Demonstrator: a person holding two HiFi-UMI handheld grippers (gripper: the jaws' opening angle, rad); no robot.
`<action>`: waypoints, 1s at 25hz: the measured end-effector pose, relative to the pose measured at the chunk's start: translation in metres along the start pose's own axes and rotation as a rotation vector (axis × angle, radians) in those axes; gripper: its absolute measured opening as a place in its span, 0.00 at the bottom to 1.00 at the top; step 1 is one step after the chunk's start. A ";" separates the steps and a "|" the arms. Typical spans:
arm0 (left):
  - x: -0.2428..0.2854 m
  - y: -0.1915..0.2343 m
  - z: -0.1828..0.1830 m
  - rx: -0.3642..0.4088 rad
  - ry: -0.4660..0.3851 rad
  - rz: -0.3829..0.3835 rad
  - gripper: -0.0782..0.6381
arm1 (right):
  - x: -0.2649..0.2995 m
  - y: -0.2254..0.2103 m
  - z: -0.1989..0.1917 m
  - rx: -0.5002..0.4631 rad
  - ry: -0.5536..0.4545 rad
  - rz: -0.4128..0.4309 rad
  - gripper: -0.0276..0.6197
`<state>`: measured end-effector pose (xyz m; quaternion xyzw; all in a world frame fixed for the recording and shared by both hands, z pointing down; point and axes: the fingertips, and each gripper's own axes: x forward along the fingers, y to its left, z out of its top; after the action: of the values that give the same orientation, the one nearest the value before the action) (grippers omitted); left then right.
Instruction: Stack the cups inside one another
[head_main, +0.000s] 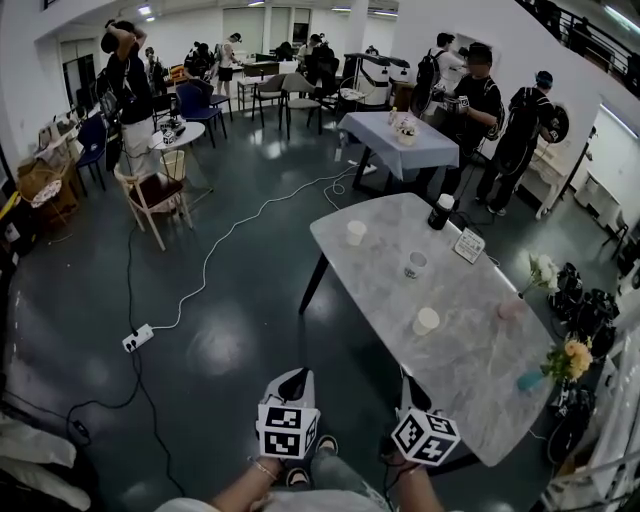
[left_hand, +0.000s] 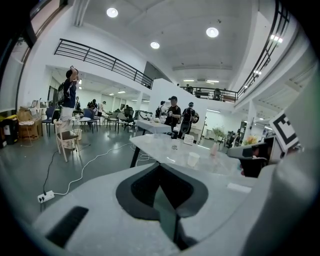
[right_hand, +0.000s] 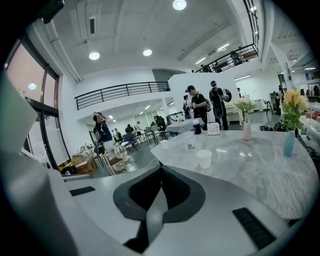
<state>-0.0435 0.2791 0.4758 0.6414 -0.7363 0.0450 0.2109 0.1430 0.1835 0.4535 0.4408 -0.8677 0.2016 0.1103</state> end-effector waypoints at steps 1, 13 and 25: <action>0.003 0.001 0.000 0.002 0.004 0.001 0.10 | 0.004 -0.001 0.000 0.003 0.001 -0.001 0.05; 0.080 0.034 0.038 0.062 0.014 0.034 0.10 | 0.098 -0.007 0.033 0.045 -0.033 0.033 0.05; 0.213 0.021 0.099 0.124 0.053 -0.020 0.10 | 0.204 -0.046 0.086 0.083 -0.015 0.033 0.05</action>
<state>-0.1078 0.0527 0.4686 0.6591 -0.7199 0.1053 0.1906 0.0599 -0.0262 0.4638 0.4322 -0.8665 0.2359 0.0822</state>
